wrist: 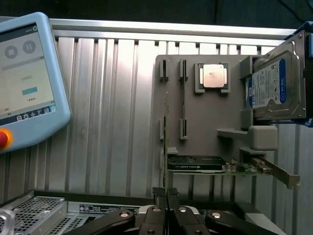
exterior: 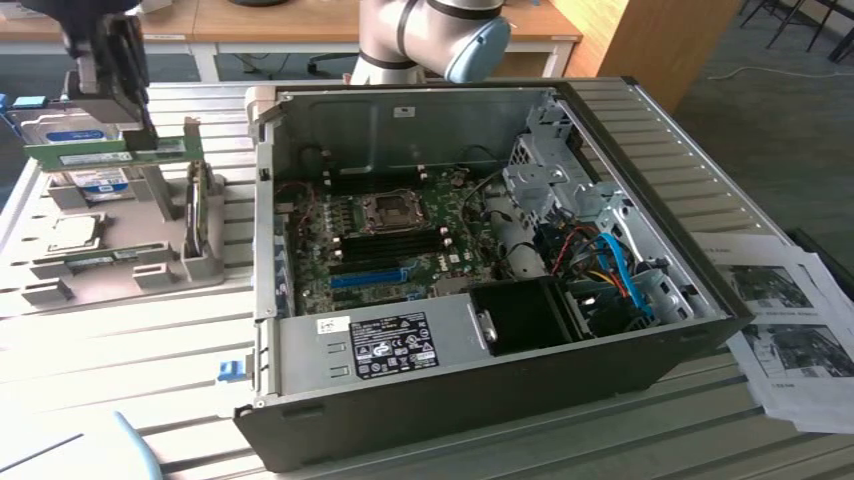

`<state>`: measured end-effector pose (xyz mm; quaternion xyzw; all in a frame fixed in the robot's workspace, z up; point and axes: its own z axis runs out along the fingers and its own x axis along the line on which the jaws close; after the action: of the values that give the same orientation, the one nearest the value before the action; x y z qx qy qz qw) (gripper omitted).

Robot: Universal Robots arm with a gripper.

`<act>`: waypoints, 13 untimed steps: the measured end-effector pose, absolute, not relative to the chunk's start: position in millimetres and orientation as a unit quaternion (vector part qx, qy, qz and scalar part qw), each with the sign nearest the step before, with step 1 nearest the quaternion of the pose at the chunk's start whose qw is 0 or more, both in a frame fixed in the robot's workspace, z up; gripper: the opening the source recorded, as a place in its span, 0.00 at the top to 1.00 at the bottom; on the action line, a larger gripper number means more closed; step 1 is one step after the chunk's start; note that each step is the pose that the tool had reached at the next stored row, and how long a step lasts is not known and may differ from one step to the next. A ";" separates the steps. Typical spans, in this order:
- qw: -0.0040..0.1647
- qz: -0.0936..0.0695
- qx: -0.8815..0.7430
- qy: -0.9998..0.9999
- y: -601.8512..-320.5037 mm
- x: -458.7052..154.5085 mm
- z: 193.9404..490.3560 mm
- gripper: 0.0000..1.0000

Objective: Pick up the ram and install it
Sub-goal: 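Pick up the ram and move it above insertion slot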

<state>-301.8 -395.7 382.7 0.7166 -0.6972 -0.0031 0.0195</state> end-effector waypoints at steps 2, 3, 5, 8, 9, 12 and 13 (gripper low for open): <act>0.020 -0.003 0.717 -0.697 -395.7 -295.8 382.7 0.89; 0.020 -0.003 0.717 -0.697 -395.7 -292.7 382.7 0.89; 0.019 -0.003 0.717 -0.697 -395.7 -286.7 382.6 0.89; 0.019 -0.003 0.717 -0.697 -395.7 -278.6 382.7 0.89; 0.019 -0.003 0.717 -0.697 -395.7 -276.0 382.7 0.89; 0.019 -0.003 0.717 -0.697 -395.6 -267.5 382.6 0.89; 0.019 -0.003 0.717 -0.697 -395.6 -264.7 382.6 0.89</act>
<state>-264.7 -395.6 382.6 0.7166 -0.6972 -0.0031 0.0194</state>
